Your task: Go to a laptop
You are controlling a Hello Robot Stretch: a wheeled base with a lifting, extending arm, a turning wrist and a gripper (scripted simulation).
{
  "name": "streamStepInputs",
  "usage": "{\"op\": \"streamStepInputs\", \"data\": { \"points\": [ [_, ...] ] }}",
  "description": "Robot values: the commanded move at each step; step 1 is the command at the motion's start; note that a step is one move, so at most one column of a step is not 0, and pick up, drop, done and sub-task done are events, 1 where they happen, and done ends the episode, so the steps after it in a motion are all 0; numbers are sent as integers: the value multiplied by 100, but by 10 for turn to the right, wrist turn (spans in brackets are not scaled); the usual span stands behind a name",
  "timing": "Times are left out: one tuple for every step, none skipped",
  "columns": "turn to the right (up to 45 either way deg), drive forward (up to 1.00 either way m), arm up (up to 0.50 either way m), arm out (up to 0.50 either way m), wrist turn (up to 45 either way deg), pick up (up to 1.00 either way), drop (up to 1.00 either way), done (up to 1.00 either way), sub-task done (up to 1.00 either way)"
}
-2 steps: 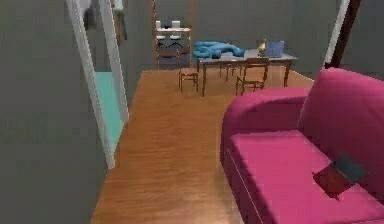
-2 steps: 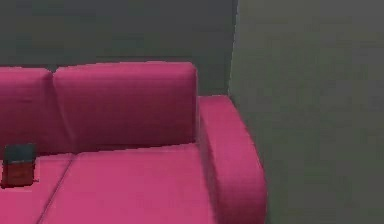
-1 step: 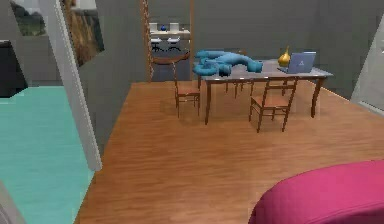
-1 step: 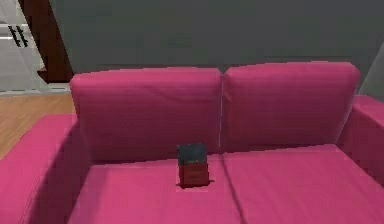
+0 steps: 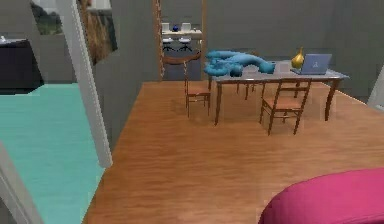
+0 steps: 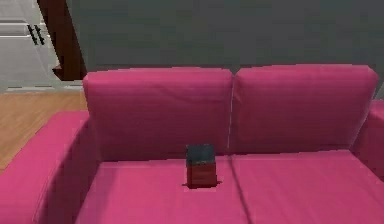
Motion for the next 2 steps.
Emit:
{"op": "streamStepInputs", "data": {
  "points": [
    [0, 75, 0, 0, 0, 0, 0, 0, 0],
    [-60, 0, 0, 0, 0, 0, 0, 0, 0]
  ]
}}
